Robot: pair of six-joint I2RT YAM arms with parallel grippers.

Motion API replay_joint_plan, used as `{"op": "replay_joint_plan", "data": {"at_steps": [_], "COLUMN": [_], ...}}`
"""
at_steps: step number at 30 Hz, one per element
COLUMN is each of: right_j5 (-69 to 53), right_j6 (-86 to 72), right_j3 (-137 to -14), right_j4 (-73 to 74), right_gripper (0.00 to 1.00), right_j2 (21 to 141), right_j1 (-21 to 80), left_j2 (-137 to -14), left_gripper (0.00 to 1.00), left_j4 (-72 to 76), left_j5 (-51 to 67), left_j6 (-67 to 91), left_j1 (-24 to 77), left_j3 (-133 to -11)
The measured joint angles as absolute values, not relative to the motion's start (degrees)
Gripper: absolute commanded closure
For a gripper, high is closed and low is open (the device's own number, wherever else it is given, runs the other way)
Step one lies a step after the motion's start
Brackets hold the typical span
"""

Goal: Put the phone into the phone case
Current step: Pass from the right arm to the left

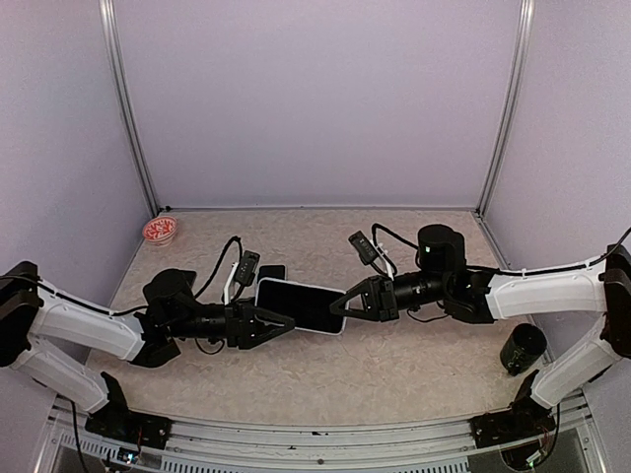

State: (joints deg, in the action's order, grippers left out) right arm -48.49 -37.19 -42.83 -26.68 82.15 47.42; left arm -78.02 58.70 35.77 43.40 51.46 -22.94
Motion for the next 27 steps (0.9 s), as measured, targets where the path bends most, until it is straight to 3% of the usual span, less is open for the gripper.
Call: {"op": "replay_joint_plan", "data": {"at_steps": [4, 14, 18, 23, 27], "right_j5": [-48.51, -50.19, -50.37, -50.37, -50.04], "right_j6": [-37.52, -38.76, -39.09, -40.12, -41.34], "right_j3": [-42.78, -42.48, -42.11, -41.82, -40.49], "right_j4": [-26.89, -29.63, -30.46, -30.87, -32.91], "right_gripper": [1.00, 1.00, 1.00, 0.59, 0.47], "right_j2": [82.13, 82.02, 81.95, 81.95, 81.67], "right_j1": [47.40, 47.40, 47.35, 47.33, 46.89], "left_j2": [-78.72, -78.67, -78.39, -78.13, -77.36], "left_gripper": [0.46, 0.96, 1.00, 1.00, 1.00], "left_j4": [59.35, 58.78, 58.89, 58.46, 57.14], "left_j5": [35.75, 33.85, 33.80, 33.52, 32.60], "left_j6": [44.03, 44.77, 44.53, 44.51, 44.47], "left_j1": [51.46, 51.20, 51.22, 51.29, 51.33], "left_j3": [-22.94, -22.92, -22.85, -22.87, -22.59]}}
